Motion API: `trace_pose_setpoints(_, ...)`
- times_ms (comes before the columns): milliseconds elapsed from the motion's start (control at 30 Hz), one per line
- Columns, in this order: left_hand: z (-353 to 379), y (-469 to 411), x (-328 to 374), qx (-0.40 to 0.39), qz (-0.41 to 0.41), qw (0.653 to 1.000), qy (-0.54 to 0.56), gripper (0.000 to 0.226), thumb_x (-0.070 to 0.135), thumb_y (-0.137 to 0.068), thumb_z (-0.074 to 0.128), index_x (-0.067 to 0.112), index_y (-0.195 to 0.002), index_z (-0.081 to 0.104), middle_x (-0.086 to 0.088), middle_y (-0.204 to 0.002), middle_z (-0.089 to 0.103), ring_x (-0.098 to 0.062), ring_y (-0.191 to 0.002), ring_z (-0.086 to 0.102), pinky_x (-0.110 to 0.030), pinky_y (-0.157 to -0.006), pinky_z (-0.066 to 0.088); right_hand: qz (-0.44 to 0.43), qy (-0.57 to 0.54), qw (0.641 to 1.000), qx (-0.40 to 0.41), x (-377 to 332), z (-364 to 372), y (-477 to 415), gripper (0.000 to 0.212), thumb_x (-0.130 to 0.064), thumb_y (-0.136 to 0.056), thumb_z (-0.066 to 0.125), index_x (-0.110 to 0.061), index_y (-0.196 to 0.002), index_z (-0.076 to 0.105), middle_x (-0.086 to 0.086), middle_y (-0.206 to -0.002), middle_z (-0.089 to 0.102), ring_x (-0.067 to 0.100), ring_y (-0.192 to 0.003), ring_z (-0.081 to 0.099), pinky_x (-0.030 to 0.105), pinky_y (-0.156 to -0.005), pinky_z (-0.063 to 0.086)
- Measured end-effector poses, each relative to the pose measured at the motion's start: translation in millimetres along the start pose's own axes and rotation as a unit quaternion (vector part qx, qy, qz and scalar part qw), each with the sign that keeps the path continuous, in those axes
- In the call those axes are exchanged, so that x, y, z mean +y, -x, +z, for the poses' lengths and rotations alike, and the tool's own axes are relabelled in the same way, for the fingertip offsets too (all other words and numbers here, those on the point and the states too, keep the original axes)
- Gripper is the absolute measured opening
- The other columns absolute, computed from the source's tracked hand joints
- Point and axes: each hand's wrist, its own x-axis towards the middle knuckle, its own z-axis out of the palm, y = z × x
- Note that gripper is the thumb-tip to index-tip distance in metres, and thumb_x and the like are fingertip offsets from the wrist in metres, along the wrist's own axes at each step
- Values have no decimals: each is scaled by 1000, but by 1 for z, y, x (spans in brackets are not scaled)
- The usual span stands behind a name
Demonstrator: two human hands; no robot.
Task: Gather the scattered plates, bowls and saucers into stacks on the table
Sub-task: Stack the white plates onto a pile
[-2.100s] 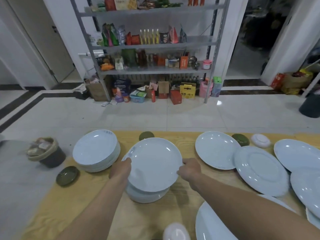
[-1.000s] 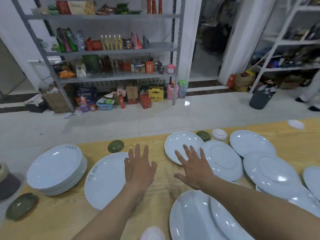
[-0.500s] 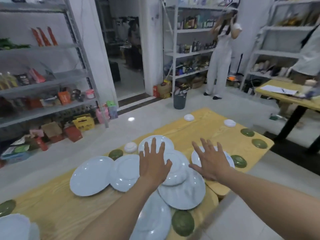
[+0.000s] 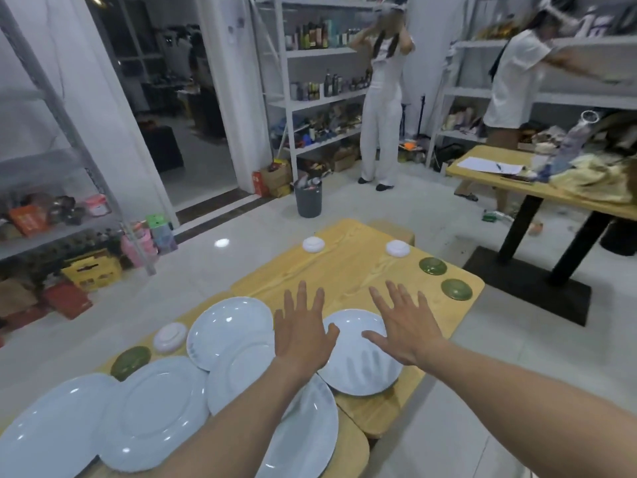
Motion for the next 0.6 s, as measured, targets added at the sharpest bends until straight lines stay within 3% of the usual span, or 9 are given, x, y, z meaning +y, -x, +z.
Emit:
trace_pose_setpoints(100, 13, -28, 8, -27, -18, 999, 24, 70, 49, -96, 39, 25, -155, 12, -10, -162, 8, -33, -145, 17, -45, -109, 33, 6, -21, 999, -28, 16, 9, -25, 85, -69, -94, 26, -22, -157, -6, 11, -164, 4, 30, -149, 13, 51, -115, 21)
trace_pose_setpoints(233, 37, -58, 17, -111, -148, 970, 160, 61, 48, -96, 42, 17, -147, 33, -9, -146, 37, -29, -130, 42, -39, -98, 40, 62, -148, 983, -94, 38, 24, -63, 70, -56, -95, 44, -16, -149, 26, 9, -139, 48, 29, -123, 50, 40, -93, 44)
trace_pose_setpoints(333, 63, -85, 16, -161, -268, 917, 248, 61, 48, -95, 41, 12, -144, 39, -9, -143, 44, -29, -127, 47, -34, -94, 40, 131, -271, 942, -147, 54, 42, -101, 57, -45, -92, 53, -11, -137, 43, 10, -133, 52, 29, -115, 55, 34, -86, 48)
trace_pose_setpoints(433, 90, -102, 16, -180, -363, 865, 297, 59, 47, -94, 42, 8, -139, 44, -11, -135, 52, -29, -119, 52, -31, -86, 42, 154, -328, 911, -196, 68, 67, -136, 53, -35, -89, 58, -7, -133, 47, 10, -131, 53, 28, -112, 56, 30, -84, 48)
trace_pose_setpoints(500, 107, -106, 18, -184, -409, 837, 314, 58, 47, -93, 43, 7, -135, 49, -12, -131, 55, -29, -116, 55, -33, -91, 46, 157, -340, 897, -235, 72, 87, -154, 51, -33, -87, 61, -8, -129, 48, 7, -124, 54, 25, -105, 57, 30, -81, 51)
trace_pose_setpoints(600, 128, -106, 22, -180, -461, 807, 323, 59, 48, -90, 44, 9, -134, 49, -11, -129, 55, -29, -114, 55, -37, -98, 47, 149, -329, 892, -272, 76, 112, -174, 38, -30, -87, 62, -9, -117, 52, 3, -104, 55, 19, -86, 57, 26, -61, 46)
